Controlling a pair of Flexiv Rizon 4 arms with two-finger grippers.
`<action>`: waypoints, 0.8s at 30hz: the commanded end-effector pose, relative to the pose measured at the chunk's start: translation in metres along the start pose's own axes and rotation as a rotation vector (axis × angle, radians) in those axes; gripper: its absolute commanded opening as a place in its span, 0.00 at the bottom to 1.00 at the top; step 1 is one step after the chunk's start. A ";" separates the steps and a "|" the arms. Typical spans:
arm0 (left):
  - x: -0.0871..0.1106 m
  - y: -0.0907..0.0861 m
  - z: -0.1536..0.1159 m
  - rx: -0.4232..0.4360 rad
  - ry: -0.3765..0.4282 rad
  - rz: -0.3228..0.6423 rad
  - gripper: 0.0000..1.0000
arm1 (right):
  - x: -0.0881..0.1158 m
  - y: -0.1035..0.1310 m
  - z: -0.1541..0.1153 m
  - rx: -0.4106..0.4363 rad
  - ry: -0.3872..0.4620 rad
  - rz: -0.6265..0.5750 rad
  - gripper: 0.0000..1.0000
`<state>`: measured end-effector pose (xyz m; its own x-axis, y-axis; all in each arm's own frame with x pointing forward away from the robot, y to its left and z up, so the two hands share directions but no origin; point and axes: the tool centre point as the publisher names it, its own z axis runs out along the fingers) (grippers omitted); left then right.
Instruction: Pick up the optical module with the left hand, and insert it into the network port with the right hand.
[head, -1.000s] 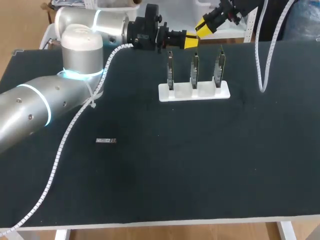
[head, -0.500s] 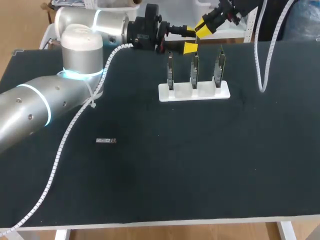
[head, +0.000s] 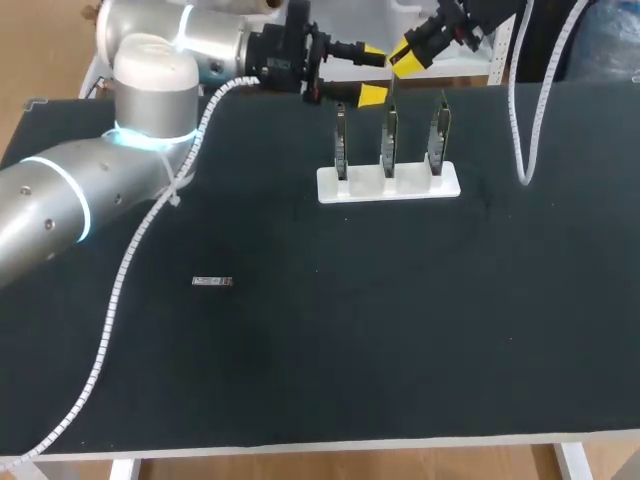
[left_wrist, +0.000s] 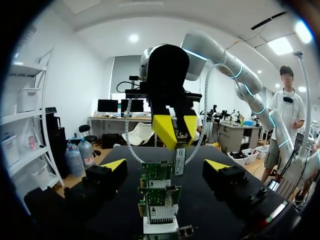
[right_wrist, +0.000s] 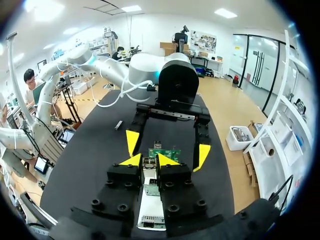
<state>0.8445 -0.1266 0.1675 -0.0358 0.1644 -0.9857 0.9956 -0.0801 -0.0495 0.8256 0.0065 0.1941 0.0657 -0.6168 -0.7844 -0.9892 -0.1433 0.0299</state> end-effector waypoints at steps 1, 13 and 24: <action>-0.003 -0.012 -0.009 -0.022 0.034 0.000 1.00 | 0.001 -0.008 -0.002 -1.023 -0.004 0.000 0.00; -0.002 -0.027 -0.020 -0.039 0.097 -0.016 1.00 | 0.002 -0.009 -0.002 -1.010 -0.010 0.003 0.00; -0.004 -0.033 -0.026 -0.127 0.187 -0.016 1.00 | 0.003 -0.010 -0.002 -1.004 -0.012 0.004 0.00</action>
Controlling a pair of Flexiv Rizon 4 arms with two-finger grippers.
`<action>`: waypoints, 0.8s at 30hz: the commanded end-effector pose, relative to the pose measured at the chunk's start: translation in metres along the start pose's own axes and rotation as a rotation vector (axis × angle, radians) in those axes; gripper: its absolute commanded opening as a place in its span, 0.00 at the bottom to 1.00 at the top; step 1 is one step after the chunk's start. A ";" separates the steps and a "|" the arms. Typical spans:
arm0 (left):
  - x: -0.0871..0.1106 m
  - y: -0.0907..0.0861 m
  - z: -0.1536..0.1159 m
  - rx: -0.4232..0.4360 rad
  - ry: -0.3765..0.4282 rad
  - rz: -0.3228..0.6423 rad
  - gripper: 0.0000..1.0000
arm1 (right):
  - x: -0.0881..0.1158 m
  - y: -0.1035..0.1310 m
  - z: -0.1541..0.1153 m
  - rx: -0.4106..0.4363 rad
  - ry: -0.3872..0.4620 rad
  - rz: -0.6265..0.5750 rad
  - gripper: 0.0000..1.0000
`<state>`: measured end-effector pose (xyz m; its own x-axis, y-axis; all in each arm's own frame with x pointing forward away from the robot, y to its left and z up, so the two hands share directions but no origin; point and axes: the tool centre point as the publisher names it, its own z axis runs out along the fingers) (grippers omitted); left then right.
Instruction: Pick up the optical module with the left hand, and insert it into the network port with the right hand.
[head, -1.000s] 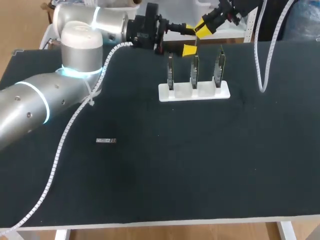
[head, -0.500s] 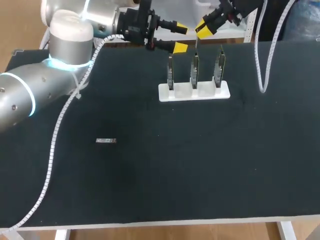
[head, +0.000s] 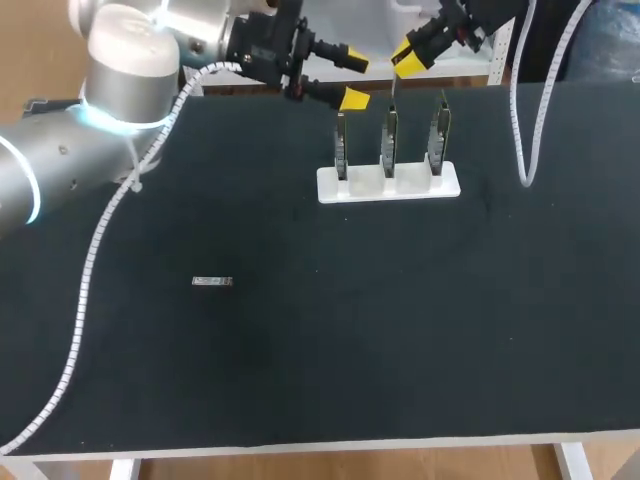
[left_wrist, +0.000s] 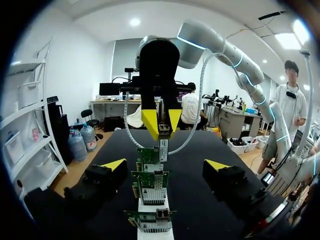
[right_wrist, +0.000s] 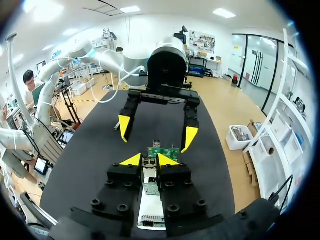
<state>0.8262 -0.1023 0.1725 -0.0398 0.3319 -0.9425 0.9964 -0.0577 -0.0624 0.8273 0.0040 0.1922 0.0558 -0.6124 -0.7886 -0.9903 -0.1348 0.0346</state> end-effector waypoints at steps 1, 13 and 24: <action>-0.003 -0.012 -0.004 -0.116 0.026 -0.011 1.00 | -0.001 -0.008 -0.001 -1.008 -0.001 0.000 0.00; 0.000 -0.014 -0.009 -0.167 0.097 -0.036 1.00 | 0.000 -0.008 -0.002 -1.002 0.000 -0.002 0.00; 0.002 -0.016 -0.010 -0.181 0.112 -0.053 1.00 | 0.000 -0.008 -0.002 -0.992 0.008 0.001 0.00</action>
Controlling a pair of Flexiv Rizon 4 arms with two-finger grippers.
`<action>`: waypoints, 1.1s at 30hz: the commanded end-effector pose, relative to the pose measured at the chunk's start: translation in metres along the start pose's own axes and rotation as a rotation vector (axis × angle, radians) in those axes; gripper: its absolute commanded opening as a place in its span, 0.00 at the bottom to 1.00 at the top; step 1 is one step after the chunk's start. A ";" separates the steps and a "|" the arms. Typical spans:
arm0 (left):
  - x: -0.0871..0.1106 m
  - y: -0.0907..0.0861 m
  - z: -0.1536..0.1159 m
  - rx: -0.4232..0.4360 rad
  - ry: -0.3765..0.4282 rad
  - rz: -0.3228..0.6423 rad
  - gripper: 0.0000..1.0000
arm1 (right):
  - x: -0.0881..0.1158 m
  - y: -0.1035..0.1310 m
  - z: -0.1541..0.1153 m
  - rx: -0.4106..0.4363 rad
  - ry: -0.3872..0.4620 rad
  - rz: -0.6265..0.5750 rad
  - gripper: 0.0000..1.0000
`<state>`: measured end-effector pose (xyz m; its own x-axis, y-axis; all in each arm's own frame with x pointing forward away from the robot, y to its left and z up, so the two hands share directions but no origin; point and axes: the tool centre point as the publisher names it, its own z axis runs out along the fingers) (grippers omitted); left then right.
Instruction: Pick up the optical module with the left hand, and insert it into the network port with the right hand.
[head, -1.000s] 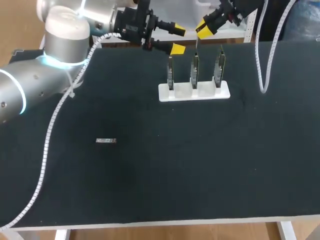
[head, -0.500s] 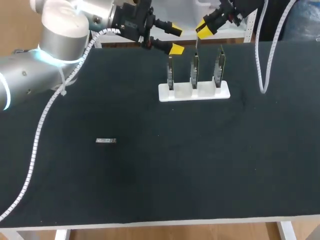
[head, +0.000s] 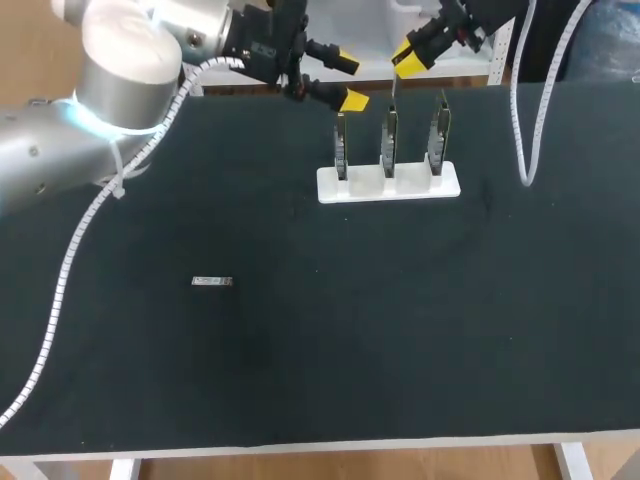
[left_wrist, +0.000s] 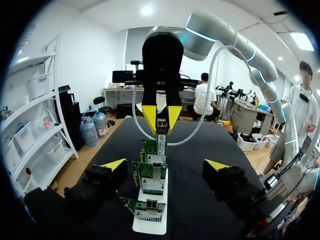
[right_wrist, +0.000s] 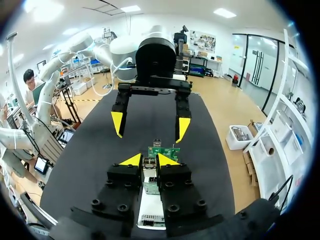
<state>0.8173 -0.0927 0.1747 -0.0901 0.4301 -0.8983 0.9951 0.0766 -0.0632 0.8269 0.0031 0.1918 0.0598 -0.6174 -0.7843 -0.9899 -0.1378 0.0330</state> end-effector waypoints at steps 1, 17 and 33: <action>0.001 -0.006 -0.002 -0.059 0.004 -0.005 1.00 | 0.000 -0.008 -0.002 -0.990 0.001 0.001 0.00; 0.003 -0.004 0.000 -0.009 -0.008 -0.006 1.00 | 0.000 -0.007 -0.001 -0.988 0.002 0.003 0.00; 0.001 -0.001 0.002 0.016 0.004 0.005 1.00 | 0.001 -0.006 -0.001 -0.983 -0.001 0.005 0.00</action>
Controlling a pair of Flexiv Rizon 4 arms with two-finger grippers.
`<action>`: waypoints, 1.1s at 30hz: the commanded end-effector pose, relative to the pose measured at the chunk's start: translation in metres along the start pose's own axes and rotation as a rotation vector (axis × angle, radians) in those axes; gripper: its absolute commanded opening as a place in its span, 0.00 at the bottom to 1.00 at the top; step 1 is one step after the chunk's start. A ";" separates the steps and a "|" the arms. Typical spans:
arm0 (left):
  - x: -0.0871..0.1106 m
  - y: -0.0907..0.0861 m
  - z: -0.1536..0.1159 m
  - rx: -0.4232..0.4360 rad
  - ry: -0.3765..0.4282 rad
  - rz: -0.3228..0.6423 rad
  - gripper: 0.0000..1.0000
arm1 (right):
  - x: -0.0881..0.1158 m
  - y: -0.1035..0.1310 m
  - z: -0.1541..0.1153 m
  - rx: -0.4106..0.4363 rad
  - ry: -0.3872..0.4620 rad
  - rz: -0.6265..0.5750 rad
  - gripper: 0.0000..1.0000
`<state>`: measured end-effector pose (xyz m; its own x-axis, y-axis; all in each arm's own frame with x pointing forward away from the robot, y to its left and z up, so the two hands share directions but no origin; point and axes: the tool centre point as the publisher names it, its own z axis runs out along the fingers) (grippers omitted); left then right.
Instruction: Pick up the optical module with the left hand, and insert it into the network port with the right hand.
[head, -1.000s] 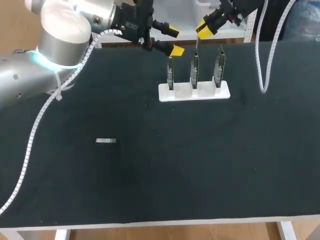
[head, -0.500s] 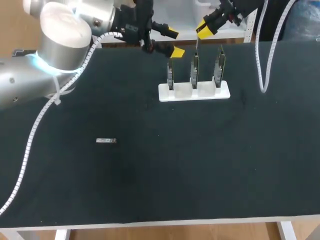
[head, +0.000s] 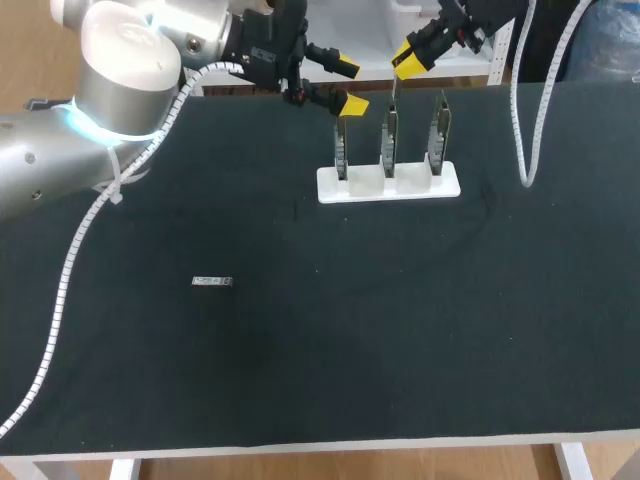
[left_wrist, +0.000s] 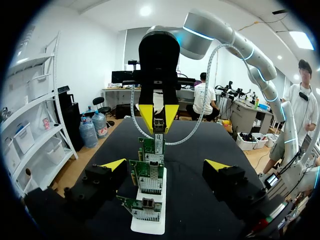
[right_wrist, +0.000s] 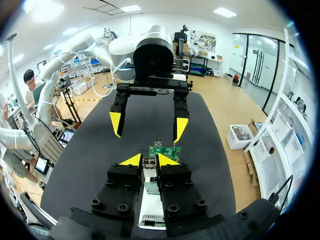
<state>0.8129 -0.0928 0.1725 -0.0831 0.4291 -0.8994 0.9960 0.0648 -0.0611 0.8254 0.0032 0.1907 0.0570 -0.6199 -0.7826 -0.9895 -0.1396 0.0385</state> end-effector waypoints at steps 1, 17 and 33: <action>-0.001 0.004 0.001 0.007 0.005 -0.002 1.00 | 0.000 -0.008 -0.002 -0.978 -0.002 0.000 0.00; -0.001 0.003 0.002 0.002 0.014 -0.011 1.00 | 0.000 -0.007 -0.002 -0.975 -0.003 0.000 0.00; -0.001 0.003 0.002 0.002 0.014 -0.011 1.00 | 0.001 -0.002 0.006 -0.949 0.024 0.009 0.00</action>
<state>0.8147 -0.0938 0.1712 -0.0922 0.4361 -0.8952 0.9953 0.0684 -0.0691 0.8178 0.0064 0.1865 0.0646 -0.6371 -0.7680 -0.9857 -0.1607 0.0503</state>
